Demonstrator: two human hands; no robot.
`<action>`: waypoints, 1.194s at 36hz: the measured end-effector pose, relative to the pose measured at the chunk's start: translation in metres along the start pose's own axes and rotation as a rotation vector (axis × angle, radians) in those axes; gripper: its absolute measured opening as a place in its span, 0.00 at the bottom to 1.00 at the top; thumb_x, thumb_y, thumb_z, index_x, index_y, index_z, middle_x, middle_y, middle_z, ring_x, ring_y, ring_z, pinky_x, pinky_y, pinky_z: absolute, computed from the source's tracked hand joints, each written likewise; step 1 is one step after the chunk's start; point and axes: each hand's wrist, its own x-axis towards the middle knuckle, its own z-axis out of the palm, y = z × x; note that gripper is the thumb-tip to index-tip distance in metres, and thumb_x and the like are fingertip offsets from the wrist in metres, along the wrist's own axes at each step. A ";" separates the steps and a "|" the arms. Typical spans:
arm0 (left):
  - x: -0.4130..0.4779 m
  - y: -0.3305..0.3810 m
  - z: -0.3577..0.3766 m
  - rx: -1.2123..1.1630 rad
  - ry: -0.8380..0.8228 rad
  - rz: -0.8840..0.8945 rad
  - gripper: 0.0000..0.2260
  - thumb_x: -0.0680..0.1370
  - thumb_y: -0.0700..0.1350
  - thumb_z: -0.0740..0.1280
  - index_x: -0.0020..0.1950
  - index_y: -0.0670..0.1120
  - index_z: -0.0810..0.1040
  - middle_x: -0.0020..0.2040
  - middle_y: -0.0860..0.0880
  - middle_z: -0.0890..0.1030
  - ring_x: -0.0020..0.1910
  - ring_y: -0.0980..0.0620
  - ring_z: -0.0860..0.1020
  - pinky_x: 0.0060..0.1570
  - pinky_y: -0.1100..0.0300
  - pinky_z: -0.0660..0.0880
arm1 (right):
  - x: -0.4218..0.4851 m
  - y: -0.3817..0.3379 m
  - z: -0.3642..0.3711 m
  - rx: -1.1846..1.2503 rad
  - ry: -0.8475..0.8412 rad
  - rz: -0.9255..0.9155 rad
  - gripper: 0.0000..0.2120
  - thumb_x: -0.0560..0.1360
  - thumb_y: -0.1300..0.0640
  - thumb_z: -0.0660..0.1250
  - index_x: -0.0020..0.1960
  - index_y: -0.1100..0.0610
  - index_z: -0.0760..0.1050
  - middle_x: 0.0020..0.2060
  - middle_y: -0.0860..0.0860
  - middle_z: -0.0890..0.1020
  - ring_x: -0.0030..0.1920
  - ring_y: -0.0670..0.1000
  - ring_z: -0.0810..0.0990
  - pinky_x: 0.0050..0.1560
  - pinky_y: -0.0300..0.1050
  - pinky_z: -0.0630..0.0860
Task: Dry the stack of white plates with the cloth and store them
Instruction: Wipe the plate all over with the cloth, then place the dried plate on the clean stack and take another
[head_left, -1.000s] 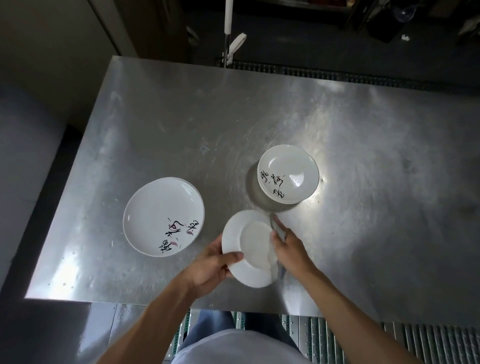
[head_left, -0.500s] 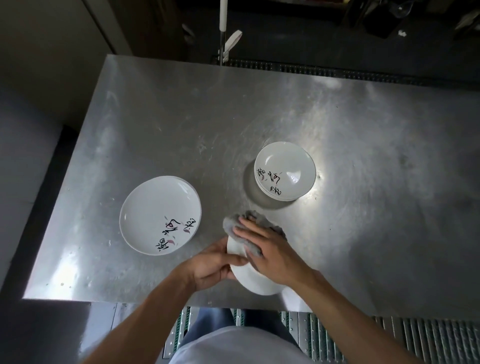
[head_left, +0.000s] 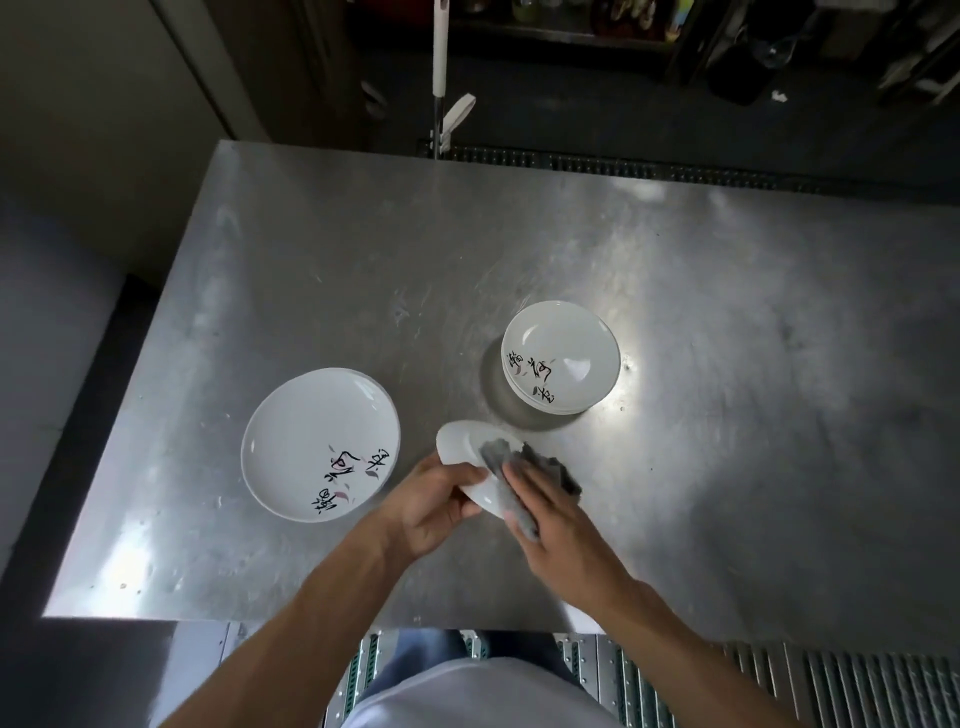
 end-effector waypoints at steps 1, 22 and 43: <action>-0.001 0.000 0.002 -0.008 -0.003 -0.014 0.16 0.78 0.29 0.63 0.66 0.34 0.76 0.55 0.37 0.83 0.52 0.43 0.83 0.51 0.50 0.84 | 0.001 -0.005 -0.003 -0.037 0.027 -0.029 0.29 0.83 0.44 0.59 0.80 0.54 0.59 0.79 0.50 0.62 0.80 0.48 0.57 0.77 0.49 0.61; -0.017 -0.011 0.002 0.560 0.392 0.289 0.11 0.82 0.44 0.68 0.64 0.48 0.75 0.56 0.47 0.84 0.53 0.45 0.84 0.48 0.51 0.83 | 0.038 -0.012 -0.073 0.954 0.568 0.661 0.06 0.73 0.65 0.75 0.41 0.55 0.83 0.28 0.48 0.79 0.27 0.47 0.76 0.24 0.38 0.70; 0.077 0.036 0.068 0.321 0.428 0.290 0.13 0.83 0.31 0.61 0.65 0.39 0.77 0.57 0.40 0.81 0.54 0.39 0.82 0.32 0.55 0.83 | 0.035 0.009 -0.069 0.868 0.517 0.874 0.06 0.73 0.59 0.77 0.48 0.58 0.82 0.38 0.53 0.84 0.33 0.49 0.78 0.23 0.32 0.68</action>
